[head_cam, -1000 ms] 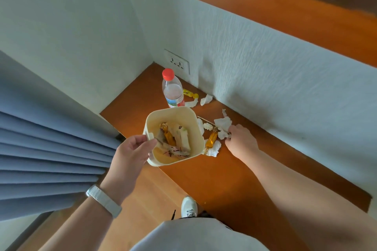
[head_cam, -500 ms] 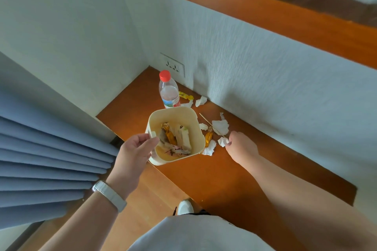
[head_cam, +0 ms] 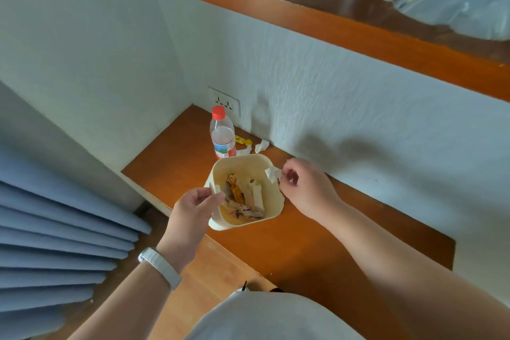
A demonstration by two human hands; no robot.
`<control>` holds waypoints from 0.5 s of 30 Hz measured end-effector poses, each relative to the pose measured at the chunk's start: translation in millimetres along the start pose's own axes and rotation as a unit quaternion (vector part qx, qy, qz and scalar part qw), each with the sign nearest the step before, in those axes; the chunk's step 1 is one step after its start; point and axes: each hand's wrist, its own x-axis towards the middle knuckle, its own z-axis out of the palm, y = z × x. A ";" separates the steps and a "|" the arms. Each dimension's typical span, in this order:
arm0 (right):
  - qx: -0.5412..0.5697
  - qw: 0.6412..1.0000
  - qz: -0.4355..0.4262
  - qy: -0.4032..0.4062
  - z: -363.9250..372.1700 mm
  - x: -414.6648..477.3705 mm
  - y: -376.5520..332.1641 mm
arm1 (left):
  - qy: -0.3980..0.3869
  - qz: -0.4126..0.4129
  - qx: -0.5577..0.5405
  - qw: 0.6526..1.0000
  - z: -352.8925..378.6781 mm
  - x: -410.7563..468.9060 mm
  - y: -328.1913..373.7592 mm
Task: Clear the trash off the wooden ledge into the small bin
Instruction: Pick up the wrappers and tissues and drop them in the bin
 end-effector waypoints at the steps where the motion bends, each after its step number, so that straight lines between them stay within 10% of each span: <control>1: -0.012 1.000 -0.024 -0.009 -1.5 -1.9 -6.4 | -0.003 0.001 0.001 1.000 -0.7 0.0 -0.2; 15: -0.064 0.987 -0.129 -0.070 12.1 -1.8 -33.2 | 0.010 0.003 0.014 1.000 -13.4 3.7 -6.9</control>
